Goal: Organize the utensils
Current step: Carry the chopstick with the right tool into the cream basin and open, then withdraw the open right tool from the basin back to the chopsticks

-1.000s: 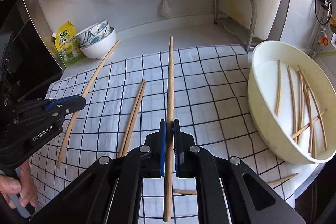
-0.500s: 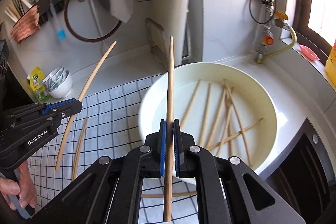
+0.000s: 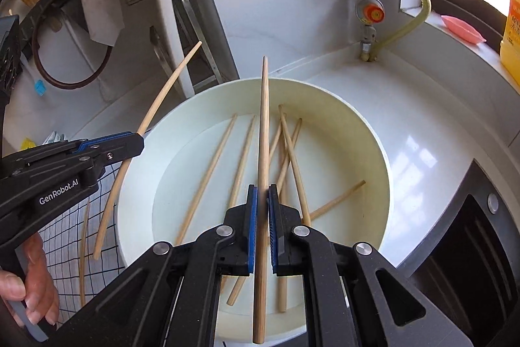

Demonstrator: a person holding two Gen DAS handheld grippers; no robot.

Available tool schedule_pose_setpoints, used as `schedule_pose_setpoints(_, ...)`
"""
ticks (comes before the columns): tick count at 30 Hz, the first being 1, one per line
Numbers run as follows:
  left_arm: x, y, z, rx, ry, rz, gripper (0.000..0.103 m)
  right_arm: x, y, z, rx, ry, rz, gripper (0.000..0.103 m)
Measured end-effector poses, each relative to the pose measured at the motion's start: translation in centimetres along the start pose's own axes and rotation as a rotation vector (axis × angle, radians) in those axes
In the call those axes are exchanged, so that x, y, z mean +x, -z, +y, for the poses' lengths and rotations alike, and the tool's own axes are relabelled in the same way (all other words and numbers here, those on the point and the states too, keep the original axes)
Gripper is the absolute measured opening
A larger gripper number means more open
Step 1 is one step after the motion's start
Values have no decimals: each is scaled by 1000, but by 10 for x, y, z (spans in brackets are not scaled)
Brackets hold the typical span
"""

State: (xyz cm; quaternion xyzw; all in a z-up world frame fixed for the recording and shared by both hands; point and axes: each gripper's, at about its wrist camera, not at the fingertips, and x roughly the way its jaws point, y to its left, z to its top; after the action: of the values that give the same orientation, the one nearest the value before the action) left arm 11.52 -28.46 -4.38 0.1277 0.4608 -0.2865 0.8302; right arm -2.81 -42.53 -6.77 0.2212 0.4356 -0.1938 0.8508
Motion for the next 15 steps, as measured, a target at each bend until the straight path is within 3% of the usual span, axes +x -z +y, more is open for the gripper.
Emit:
schedule_pose_setpoints(4, 16, -1, -6, 7, 3, 37, 8, 14, 4, -7, 17, 1, 30, 7)
schedule_pose_setpoints(6, 19, 2, -5, 1, -4, 47, 16, 16, 5, -9, 18, 17, 28, 14)
schedule_pose_setpoints(8, 19, 3, -2, -8, -16, 46, 42, 15, 5, -12, 21, 25, 24, 15)
schedule_pose_setpoints(10, 16, 4, 2, -22, -26, 34, 54, 12, 6, -15, 26, 30, 20, 16)
schedule_pose_setpoints(15, 2, 11, 14, -50, -44, 24, 59, 0, 12, -17, 33, 37, 17, 21)
